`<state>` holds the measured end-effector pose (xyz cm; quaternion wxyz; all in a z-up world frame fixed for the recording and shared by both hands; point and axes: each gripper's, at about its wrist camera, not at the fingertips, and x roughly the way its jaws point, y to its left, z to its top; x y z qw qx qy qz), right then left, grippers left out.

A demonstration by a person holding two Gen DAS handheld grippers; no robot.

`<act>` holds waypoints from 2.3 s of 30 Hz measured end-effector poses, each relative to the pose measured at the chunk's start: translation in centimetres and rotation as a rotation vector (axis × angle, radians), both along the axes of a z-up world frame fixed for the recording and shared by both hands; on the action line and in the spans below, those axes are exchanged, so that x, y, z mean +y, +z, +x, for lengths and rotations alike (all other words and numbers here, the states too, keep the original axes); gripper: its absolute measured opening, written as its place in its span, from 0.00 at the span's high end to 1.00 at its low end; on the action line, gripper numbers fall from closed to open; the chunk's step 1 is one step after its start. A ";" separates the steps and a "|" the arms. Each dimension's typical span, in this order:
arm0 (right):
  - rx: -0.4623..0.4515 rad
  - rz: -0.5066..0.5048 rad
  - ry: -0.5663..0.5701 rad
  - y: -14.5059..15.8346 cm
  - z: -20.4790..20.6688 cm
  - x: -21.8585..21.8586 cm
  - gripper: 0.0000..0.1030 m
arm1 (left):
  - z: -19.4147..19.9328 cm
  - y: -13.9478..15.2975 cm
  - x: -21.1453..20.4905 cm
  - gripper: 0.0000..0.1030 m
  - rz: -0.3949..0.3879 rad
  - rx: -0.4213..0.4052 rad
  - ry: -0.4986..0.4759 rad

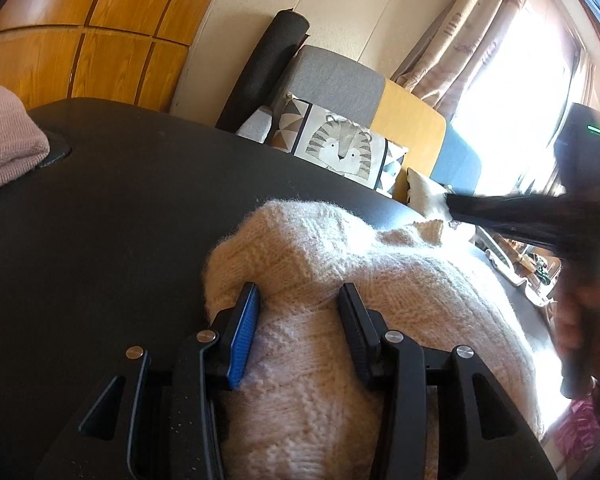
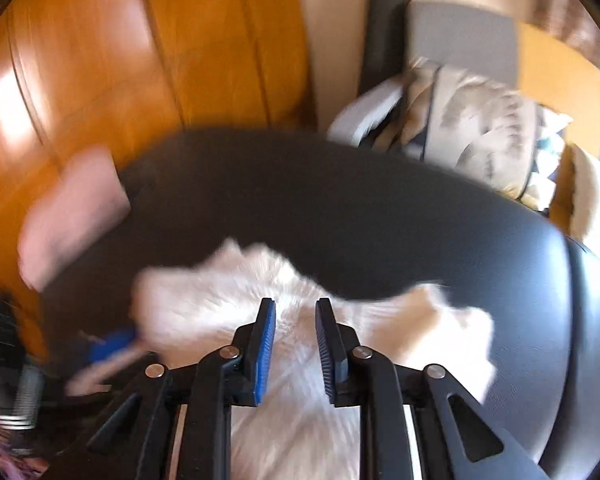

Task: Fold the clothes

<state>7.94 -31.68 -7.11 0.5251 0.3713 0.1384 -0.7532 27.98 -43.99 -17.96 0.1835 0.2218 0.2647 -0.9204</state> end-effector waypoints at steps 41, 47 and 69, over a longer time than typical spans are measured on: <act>-0.214 -0.097 0.085 -5.8 14.3 15.1 0.78 | 9.1 1.0 5.4 0.72 0.185 -0.048 -0.052; -0.048 -0.031 0.075 -6.0 17.0 14.5 0.77 | 9.1 2.3 6.9 0.83 0.044 -0.106 -0.106; 0.053 0.043 -0.008 -6.5 16.7 14.5 0.77 | 9.3 2.3 7.2 0.73 -0.048 -0.145 -0.090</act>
